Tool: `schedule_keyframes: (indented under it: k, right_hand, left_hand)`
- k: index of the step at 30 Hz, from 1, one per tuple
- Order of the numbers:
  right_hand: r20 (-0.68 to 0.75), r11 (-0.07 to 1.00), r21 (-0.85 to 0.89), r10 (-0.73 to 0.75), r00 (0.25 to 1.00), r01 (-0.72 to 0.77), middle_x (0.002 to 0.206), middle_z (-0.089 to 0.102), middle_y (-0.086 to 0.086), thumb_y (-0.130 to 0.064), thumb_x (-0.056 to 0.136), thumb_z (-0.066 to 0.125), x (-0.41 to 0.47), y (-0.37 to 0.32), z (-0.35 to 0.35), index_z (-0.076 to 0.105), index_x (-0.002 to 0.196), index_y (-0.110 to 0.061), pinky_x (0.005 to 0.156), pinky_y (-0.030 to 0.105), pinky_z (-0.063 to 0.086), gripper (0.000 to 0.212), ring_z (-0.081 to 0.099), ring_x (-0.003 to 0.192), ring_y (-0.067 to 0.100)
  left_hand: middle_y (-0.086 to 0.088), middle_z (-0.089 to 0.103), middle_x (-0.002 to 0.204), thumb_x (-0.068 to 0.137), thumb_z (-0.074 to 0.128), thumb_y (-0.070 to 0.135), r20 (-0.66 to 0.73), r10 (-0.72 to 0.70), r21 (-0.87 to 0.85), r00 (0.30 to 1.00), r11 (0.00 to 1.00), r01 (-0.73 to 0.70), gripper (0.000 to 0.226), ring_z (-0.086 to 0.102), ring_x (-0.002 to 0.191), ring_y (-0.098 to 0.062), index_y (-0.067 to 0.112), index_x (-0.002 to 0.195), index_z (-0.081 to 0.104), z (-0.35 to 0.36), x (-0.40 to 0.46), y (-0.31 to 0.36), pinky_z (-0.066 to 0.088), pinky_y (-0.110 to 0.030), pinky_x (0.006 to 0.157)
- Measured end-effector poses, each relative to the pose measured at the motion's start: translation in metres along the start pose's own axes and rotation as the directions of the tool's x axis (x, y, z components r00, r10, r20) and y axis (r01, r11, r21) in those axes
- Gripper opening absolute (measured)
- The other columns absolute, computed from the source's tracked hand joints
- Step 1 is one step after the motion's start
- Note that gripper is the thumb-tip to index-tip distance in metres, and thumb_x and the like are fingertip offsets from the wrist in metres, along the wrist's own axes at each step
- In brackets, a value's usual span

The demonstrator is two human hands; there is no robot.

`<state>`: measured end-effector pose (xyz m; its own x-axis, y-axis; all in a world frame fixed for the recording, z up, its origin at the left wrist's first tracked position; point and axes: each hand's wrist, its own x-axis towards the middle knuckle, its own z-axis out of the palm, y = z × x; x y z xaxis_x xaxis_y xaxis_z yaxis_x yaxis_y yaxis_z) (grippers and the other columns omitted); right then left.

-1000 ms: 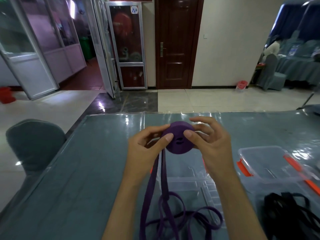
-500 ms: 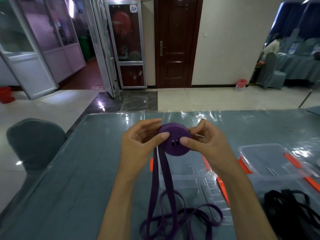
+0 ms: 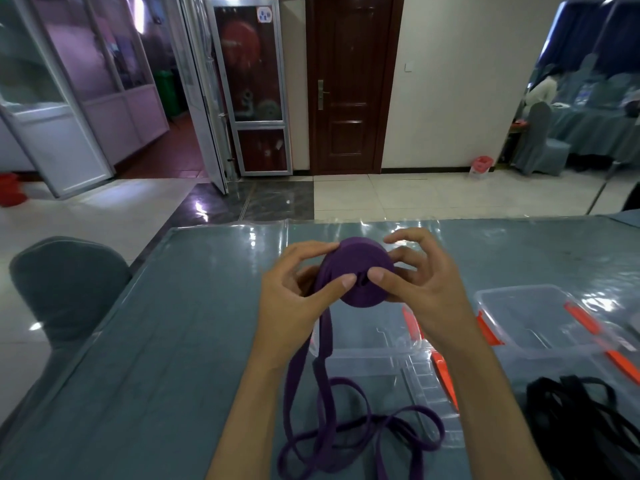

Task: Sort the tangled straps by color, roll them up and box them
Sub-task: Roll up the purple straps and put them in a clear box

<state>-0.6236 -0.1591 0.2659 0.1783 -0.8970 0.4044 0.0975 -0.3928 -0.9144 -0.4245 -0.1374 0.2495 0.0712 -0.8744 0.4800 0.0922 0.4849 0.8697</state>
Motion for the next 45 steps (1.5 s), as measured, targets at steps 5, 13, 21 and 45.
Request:
schedule_keyframes:
  k: [5, 13, 21, 45]
  right_hand:
    - [-0.026, 0.996, 0.088, -0.026, 0.999, 0.029, 0.112, 0.077, 0.012, -0.028, 0.082, 0.090, 0.000, 0.005, 0.008, 0.067, 0.100, -0.027, 0.079, 0.044, 0.066, 0.030, 0.077, 0.100, 0.034]
    - [-0.130, 0.994, 0.074, -0.070, 0.989, 0.080, 0.106, 0.080, 0.012, -0.019, 0.083, 0.086, 0.000, 0.005, 0.009, 0.073, 0.107, -0.022, 0.080, 0.043, 0.067, 0.027, 0.079, 0.098, 0.031]
    - [-0.114, 0.991, 0.096, -0.087, 0.990, 0.098, 0.104, 0.081, 0.011, -0.032, 0.081, 0.090, 0.005, 0.001, 0.015, 0.069, 0.113, -0.029, 0.079, 0.041, 0.066, 0.039, 0.079, 0.097, 0.032]
    - [-0.048, 0.994, 0.105, -0.032, 0.998, 0.036, 0.111, 0.078, 0.013, -0.031, 0.080, 0.090, 0.005, -0.002, 0.009, 0.064, 0.098, -0.025, 0.080, 0.040, 0.066, 0.032, 0.077, 0.103, 0.032]
  left_hand:
    - [-0.006, 0.079, 0.115, 0.085, 0.086, 0.014, -0.001, -0.018, -0.028, 1.000, 0.999, 0.018, 0.038, 0.077, 0.109, -0.023, 0.024, 0.121, 0.079, -0.008, 0.007, 0.002, 0.061, -0.028, 0.092]
    - [-0.005, 0.080, 0.116, 0.086, 0.085, 0.015, 0.062, -0.083, -0.057, 0.995, 0.995, 0.087, 0.035, 0.076, 0.111, -0.023, 0.028, 0.119, 0.080, -0.012, 0.011, 0.001, 0.062, -0.031, 0.094]
    - [-0.002, 0.080, 0.112, 0.088, 0.083, 0.020, -0.056, -0.030, -0.048, 0.998, 0.998, 0.027, 0.029, 0.077, 0.106, -0.018, 0.028, 0.116, 0.079, -0.003, 0.008, 0.002, 0.059, -0.022, 0.089]
    - [0.001, 0.080, 0.115, 0.087, 0.085, 0.016, 0.029, -0.018, 0.002, 0.999, 1.000, 0.018, 0.040, 0.077, 0.109, -0.018, 0.028, 0.124, 0.078, -0.018, 0.011, 0.002, 0.060, -0.023, 0.093]
